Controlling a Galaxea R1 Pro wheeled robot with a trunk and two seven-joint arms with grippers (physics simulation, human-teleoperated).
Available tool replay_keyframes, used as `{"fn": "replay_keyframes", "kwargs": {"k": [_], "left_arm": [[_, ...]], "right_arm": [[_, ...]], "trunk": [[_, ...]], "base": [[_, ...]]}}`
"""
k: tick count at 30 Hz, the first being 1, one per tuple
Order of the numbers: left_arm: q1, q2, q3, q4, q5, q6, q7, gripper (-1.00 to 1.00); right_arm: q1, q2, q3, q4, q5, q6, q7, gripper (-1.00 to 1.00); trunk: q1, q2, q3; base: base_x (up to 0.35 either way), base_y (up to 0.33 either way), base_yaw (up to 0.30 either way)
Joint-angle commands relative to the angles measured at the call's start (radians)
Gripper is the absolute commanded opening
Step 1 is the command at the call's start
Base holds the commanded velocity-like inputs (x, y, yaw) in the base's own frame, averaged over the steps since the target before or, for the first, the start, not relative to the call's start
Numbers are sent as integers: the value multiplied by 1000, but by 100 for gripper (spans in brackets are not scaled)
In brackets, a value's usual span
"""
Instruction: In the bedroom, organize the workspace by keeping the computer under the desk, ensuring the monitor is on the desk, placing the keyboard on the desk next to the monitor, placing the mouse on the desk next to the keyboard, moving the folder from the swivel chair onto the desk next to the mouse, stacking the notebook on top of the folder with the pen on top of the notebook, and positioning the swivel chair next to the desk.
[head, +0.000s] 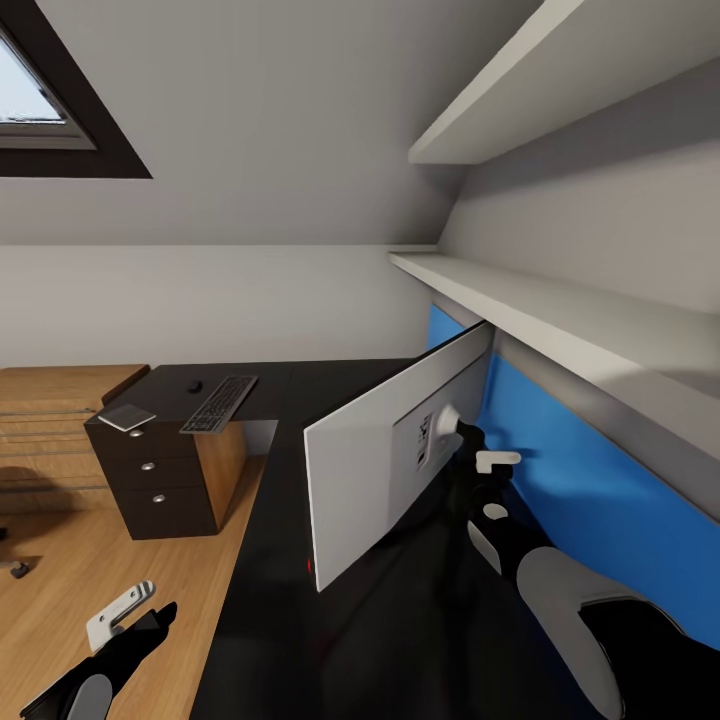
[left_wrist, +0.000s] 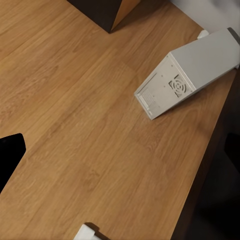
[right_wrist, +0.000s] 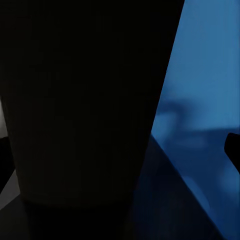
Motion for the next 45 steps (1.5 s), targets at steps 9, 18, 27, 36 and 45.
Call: {"fn": "replay_keyframes", "kwargs": {"k": [9, 18, 27, 36, 45], "left_arm": [[-1, 0, 0, -1, 11, 3, 8, 100], [-1, 0, -1, -1, 11, 4, 8, 100], [-1, 0, -2, -1, 11, 4, 8, 100], [-1, 0, -2, -1, 11, 5, 8, 100], [-1, 0, -6, 30, 10, 4, 8, 100]], "right_arm": [[-1, 0, 7, 2, -1, -1, -9, 100], [-1, 0, 7, 2, -1, -1, -9, 100], [-1, 1, 8, 0, 0, -1, -13, 100], [-1, 1, 8, -2, 1, -1, -15, 100], [4, 21, 11, -75, 1, 11, -20, 100]], "trunk": [[0, -1, -1], [0, -1, -1], [0, -1, -1], [0, -1, -1], [0, -1, -1]], "base": [[0, 0, 0], [-114, 0, 0], [-243, 0, 0], [-331, 0, 0], [-283, 42, 0]]}}
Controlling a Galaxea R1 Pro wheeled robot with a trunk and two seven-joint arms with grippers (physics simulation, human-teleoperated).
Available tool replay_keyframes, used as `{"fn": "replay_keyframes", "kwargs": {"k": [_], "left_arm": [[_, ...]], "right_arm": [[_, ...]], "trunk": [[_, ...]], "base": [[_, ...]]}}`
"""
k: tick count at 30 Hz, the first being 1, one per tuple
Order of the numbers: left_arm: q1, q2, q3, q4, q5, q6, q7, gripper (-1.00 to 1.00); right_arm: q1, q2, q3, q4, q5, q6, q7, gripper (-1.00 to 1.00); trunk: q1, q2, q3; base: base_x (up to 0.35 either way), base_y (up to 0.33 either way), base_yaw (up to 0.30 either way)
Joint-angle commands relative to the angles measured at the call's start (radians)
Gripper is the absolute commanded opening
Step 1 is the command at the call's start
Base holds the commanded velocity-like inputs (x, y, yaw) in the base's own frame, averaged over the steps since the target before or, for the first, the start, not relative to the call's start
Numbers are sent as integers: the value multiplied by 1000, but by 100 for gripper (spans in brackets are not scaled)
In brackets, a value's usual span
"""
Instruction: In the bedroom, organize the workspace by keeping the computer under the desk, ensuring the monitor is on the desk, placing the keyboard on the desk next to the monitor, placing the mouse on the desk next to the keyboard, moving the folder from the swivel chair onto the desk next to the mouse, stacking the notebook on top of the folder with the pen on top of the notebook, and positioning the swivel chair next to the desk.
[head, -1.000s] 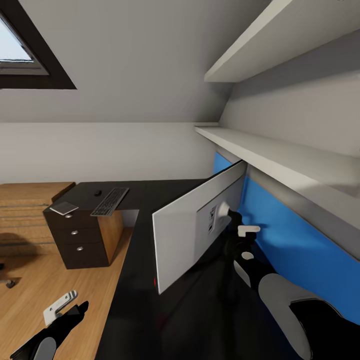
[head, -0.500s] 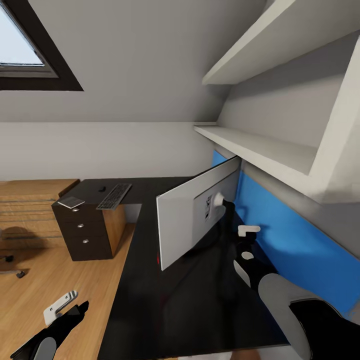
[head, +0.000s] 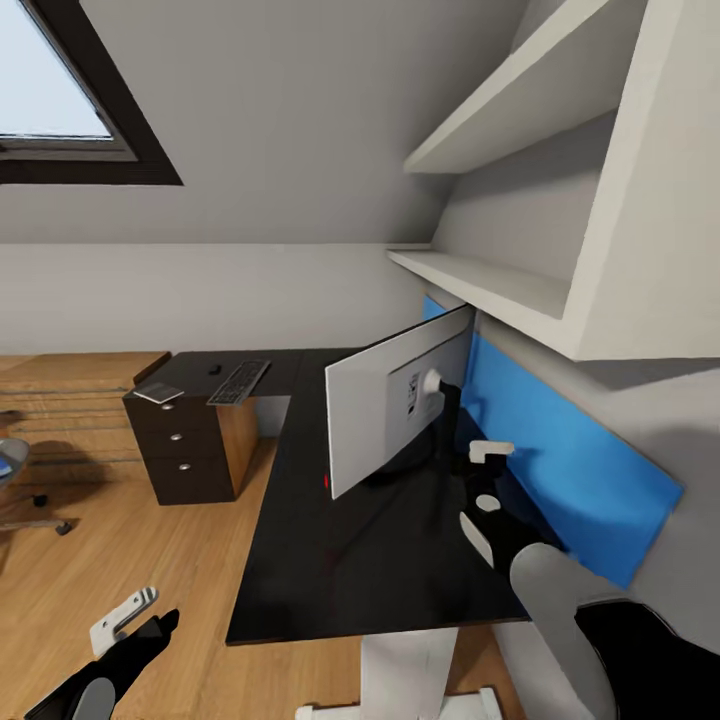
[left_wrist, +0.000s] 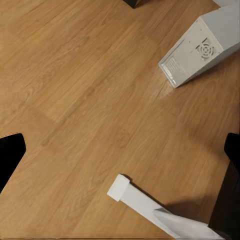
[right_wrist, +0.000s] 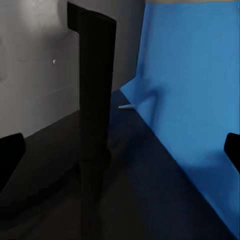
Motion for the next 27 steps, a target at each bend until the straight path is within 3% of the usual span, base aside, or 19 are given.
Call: {"fn": "replay_keyframes", "kwargs": {"k": [1, 3, 6, 10, 14, 19, 22, 27], "left_arm": [[-1, 0, 0, 0, 10, 3, 8, 100], [-1, 0, 0, 4, 10, 3, 8, 100], [-1, 0, 0, 6, 9, 3, 8, 100], [-1, -1, 0, 6, 9, 3, 8, 100], [-1, -1, 0, 6, 9, 3, 8, 100], [-1, -15, -28, 0, 8, 3, 8, 100], [-1, -25, -24, -5, 8, 3, 6, 100], [-1, -36, -17, -6, 8, 3, 5, 100]], "right_arm": [[2, 2, 7, -14, 0, 3, -9, 100], [21, 9, 7, -85, -1, 49, -15, 100], [122, 15, 9, -313, -3, 259, -28, 100], [213, 19, 13, -476, -5, 360, -29, 100], [249, 57, 11, -533, -2, 381, -31, 100], [277, 85, 40, -536, 26, 352, -59, 100], [273, 84, 52, -531, 31, 347, -61, 100], [279, 83, 31, -532, 8, 350, -33, 100]], "trunk": [[0, -1, -1], [0, -1, -1], [0, -1, -1], [0, -1, -1], [0, -1, -1], [0, -1, -1], [0, -1, -1], [0, -1, -1]], "base": [[-104, 25, 0], [-55, 13, 0], [-12, 3, 0], [-3, 1, 0], [-36, 71, 0], [0, 0, 0], [0, 0, 0], [-30, 68, 0]]}}
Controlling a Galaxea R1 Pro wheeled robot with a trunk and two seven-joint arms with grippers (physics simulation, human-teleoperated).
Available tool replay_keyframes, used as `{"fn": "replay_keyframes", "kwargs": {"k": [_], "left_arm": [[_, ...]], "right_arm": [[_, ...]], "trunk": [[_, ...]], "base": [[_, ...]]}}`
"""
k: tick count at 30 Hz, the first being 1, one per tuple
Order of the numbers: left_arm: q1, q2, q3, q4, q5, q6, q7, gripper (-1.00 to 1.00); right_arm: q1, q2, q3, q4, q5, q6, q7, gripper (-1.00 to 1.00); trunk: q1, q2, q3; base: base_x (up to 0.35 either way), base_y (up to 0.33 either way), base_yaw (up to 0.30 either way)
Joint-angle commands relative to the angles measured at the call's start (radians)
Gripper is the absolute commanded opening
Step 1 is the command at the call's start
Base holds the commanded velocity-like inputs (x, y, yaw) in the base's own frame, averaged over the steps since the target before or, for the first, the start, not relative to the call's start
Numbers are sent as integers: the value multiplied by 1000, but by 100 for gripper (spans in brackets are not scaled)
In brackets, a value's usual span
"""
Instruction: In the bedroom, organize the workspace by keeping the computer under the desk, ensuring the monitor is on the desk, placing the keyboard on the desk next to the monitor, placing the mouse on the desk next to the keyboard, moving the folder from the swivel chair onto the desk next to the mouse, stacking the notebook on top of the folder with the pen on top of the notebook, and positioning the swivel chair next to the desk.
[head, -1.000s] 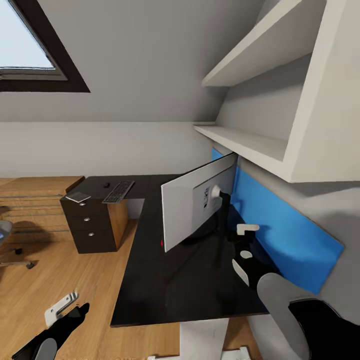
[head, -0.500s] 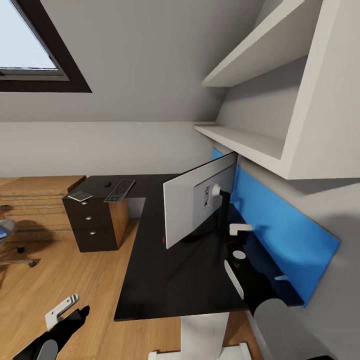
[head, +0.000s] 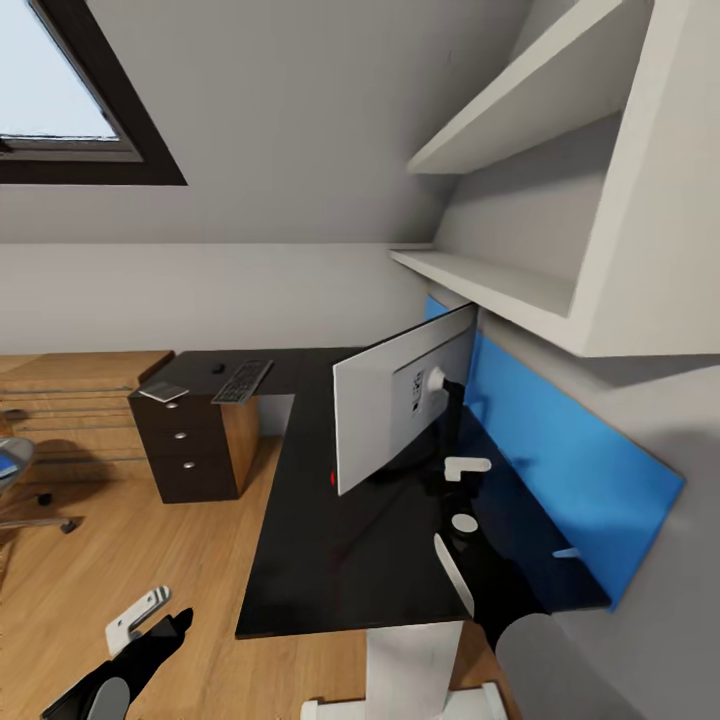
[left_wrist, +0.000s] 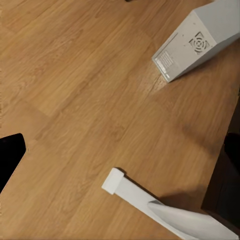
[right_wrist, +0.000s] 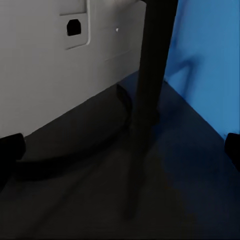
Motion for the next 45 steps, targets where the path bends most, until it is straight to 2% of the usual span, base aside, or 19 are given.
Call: {"fn": "replay_keyframes", "kwargs": {"k": [1, 15, 24, 25, 28, 33, 38, 45], "left_arm": [[-1, -1, 1, -1, 11, 4, 7, 100], [-1, -1, -1, 2, 11, 4, 8, 100], [-1, -1, -7, 6, 11, 4, 10, 100], [-1, -1, -8, 6, 11, 4, 10, 100], [-1, -1, -11, 6, 11, 4, 10, 100], [-1, -1, -13, 7, 11, 4, 10, 100], [-1, -1, -13, 8, 12, 4, 11, 100], [-1, -1, -23, 8, 1, 4, 11, 100]], "right_arm": [[-1, 0, 2, 0, 0, -1, -1, 100], [1, 1, 5, 0, -1, -2, 1, 100], [14, 3, 52, -1, -2, -7, -1, 100], [16, 3, 86, -1, -2, -8, -2, 100], [22, 3, 131, -2, -2, -10, -4, 100], [23, 3, 138, -2, -2, -13, -10, 100], [31, 4, 142, -1, -2, -48, -13, 100], [46, 5, 145, -3, -2, -107, -19, 100]], "trunk": [[0, -1, -1], [0, -1, -1], [0, -1, -1], [0, -1, -1], [0, -1, -1], [0, -1, -1], [0, -1, -1], [0, -1, -1]], "base": [[-112, 207, 0], [-160, 273, 0], [-134, 262, 0], [-58, 240, 0], [-28, 278, 0], [-3, 317, 0], [-1, 294, 0], [0, 65, 0]]}}
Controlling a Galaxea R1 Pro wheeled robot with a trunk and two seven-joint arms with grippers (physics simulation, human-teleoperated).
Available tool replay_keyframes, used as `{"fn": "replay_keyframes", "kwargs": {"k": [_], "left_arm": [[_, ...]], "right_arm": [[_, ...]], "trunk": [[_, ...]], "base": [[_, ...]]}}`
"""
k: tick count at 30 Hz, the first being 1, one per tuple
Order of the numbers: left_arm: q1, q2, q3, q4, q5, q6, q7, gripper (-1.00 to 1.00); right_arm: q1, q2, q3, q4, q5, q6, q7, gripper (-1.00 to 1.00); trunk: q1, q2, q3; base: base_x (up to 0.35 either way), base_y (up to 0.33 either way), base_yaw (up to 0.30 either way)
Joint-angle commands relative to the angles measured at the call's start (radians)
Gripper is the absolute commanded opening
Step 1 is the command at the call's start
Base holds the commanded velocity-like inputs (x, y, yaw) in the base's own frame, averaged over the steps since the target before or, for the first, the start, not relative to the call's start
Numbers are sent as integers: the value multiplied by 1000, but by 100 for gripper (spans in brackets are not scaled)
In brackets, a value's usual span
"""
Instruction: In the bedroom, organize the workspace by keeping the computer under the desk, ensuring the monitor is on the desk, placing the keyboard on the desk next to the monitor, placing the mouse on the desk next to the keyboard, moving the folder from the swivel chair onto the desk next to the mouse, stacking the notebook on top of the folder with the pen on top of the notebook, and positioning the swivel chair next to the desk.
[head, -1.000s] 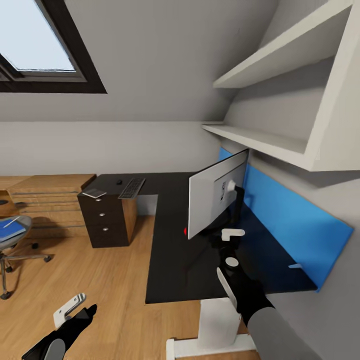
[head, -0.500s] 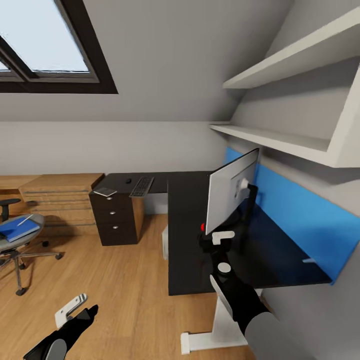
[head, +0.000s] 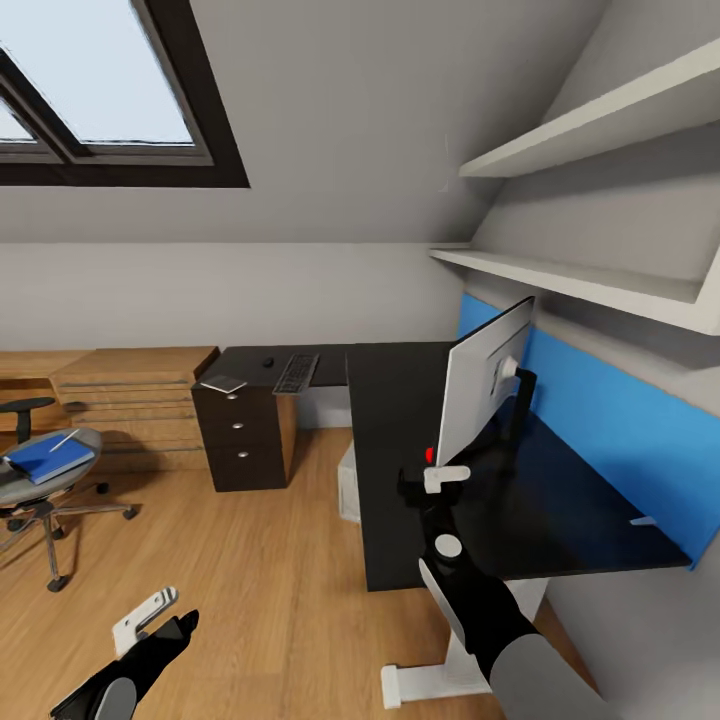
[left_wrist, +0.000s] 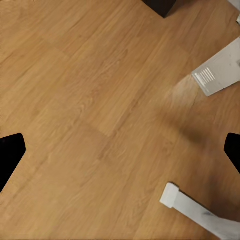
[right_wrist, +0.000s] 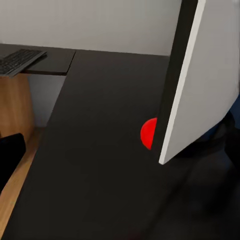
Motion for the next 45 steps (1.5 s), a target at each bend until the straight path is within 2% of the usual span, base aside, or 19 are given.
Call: {"fn": "replay_keyframes", "kwargs": {"k": [1, 3, 5, 6, 7, 10, 14, 31, 42, 45], "left_arm": [[-1, -1, -3, -1, 5, 4, 7, 100], [-1, 0, -11, -1, -12, 3, 7, 100], [-1, 0, -16, 5, -29, 3, 7, 100], [-1, 0, -19, 14, -38, 3, 6, 100], [-1, 0, -20, 17, -40, 3, 6, 100], [-1, -1, -21, 20, -42, 3, 6, 100], [-1, -2, -21, 21, -43, 3, 6, 100], [-1, -3, -21, 22, -44, 3, 6, 100], [-1, -3, -21, 23, -44, 4, 6, 100], [-1, -3, -21, 23, -44, 4, 6, 100]], "right_arm": [[-1, 0, 3, 1, 1, -6, -11, 100], [0, 0, 3, 1, 1, -21, -37, 100], [0, 0, 4, 1, 1, -55, -99, 100], [1, 0, 4, 3, 0, -112, -163, 100], [1, 0, 4, 4, -1, -144, -184, 100], [1, -1, 3, 5, -1, -194, -208, 100], [1, -1, 3, 4, 1, -224, -223, 100], [1, -1, 1, 5, 2, -230, -233, 100], [1, -1, -1, 9, 1, -223, -289, 100], [1, -1, -2, 9, -1, -194, -302, 100]], "trunk": [[0, -1, -1], [0, -1, -1], [0, -1, -1], [0, -1, -1], [0, -1, -1], [0, -1, -1], [0, -1, -1], [0, -1, -1], [0, -1, -1], [0, -1, -1]], "base": [[0, 18, 0], [0, 12, 0], [32, 5, 0], [217, 2, 0], [257, 1, 0], [285, 1, 0], [313, 0, 0], [192, 0, 0], [22, 0, 0], [1, 0, 0]]}}
